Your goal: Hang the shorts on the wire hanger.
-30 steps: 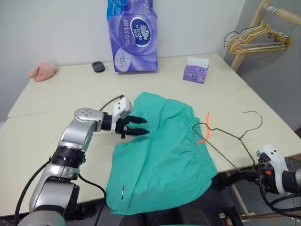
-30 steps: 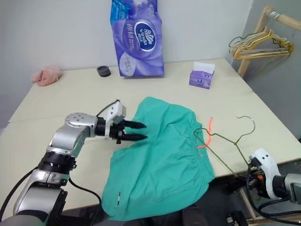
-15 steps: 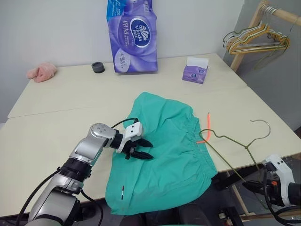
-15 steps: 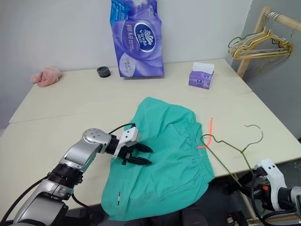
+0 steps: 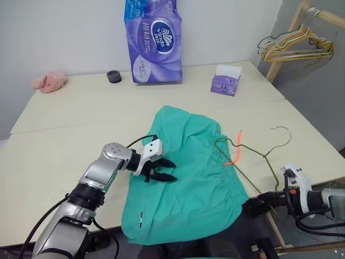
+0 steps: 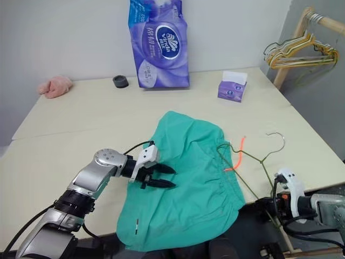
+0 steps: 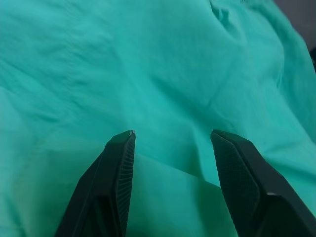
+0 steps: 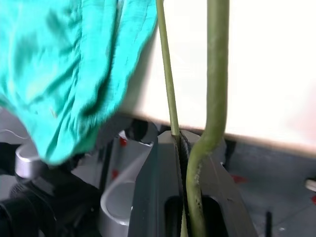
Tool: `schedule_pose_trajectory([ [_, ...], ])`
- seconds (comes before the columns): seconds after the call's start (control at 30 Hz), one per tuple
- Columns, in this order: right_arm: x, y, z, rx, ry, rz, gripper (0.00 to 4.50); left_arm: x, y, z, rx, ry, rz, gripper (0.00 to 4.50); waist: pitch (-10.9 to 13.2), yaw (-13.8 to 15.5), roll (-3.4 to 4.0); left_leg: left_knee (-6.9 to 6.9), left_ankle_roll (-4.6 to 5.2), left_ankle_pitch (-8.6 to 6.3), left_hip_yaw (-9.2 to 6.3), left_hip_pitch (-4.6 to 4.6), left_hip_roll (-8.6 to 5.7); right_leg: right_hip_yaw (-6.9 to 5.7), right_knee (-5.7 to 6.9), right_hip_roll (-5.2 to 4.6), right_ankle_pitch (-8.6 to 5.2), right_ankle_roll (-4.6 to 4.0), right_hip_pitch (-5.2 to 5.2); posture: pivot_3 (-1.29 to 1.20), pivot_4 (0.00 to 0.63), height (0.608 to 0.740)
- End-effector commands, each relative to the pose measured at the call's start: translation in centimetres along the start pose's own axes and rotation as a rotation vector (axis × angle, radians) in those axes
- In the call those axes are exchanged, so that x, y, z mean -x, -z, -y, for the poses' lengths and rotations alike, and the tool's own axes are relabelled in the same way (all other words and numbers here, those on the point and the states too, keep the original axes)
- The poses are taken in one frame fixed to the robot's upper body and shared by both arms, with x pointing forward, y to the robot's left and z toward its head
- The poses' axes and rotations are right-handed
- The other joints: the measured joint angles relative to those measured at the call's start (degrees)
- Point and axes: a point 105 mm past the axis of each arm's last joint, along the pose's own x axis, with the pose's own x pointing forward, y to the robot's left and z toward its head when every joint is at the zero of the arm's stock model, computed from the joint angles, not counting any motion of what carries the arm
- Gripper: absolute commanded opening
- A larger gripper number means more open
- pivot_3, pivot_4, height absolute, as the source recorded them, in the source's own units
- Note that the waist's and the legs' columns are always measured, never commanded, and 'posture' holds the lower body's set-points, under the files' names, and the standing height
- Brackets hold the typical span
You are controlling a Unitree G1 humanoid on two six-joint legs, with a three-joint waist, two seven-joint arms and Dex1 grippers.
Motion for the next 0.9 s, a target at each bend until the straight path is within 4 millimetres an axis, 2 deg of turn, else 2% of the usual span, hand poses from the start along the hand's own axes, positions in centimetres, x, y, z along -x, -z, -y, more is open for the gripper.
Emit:
schedule_pose_trajectory([
  [0.03, -0.1, -0.9, -0.1, -0.045, -0.026, 0.026, 0.00, 1.6, -4.4, -2.6, -0.050, -0.136, 0.146, 2.57, 0.01, 0.21, -0.01, 0.02, 0.00, 0.00, -0.02, -0.04, 0.00, -0.01, 0.01, 0.00, 0.00, 0.00, -0.02, -0.19, 0.089, 0.740],
  [0.17, 0.3, -1.2, 0.7, -0.041, 0.021, 0.031, 0.00, 2.6, -6.6, -4.6, -0.043, -0.238, 0.230, 2.57, -0.01, 0.24, 0.01, 0.03, 0.00, 0.00, 0.00, -0.03, -0.01, 0.00, 0.02, 0.00, 0.01, 0.01, -0.01, -0.19, 0.089, 0.740],
  [0.27, 1.1, -0.9, 1.4, -0.044, 0.058, 0.032, 0.00, 3.0, -7.9, -4.9, -0.041, -0.245, 0.275, 2.57, -0.01, 0.24, 0.02, 0.01, 0.01, 0.00, 0.00, -0.05, -0.02, -0.01, 0.01, 0.00, 0.01, 0.02, -0.03, -0.18, 0.088, 0.740],
  [0.4, 2.1, -0.4, 1.5, -0.066, 0.071, 0.047, 0.00, 2.8, -7.4, -4.7, -0.100, -0.223, 0.230, 2.57, -0.01, 0.29, 0.02, 0.00, 0.01, -0.01, -0.01, -0.06, -0.01, -0.01, 0.01, 0.00, 0.02, 0.00, -0.03, -0.19, 0.091, 0.740],
  [0.57, 2.9, -0.4, 0.7, -0.086, 0.051, 0.084, 0.00, 2.6, -6.8, -4.8, -0.120, -0.211, 0.199, 2.57, -0.01, 0.20, 0.01, 0.01, 0.01, 0.00, 0.03, -0.01, -0.02, 0.00, 0.04, 0.01, 0.02, 0.02, -0.02, -0.20, 0.094, 0.740],
  [0.9, 2.5, 2.7, -0.2, -0.136, 0.034, 0.002, 0.00, 2.0, -6.4, -4.4, -0.161, -0.178, 0.185, 2.57, 0.00, 0.08, 0.01, -0.01, 0.01, -0.01, 0.03, -0.06, -0.01, 0.01, -0.03, 0.02, 0.02, 0.04, -0.03, -0.20, 0.097, 0.740],
])
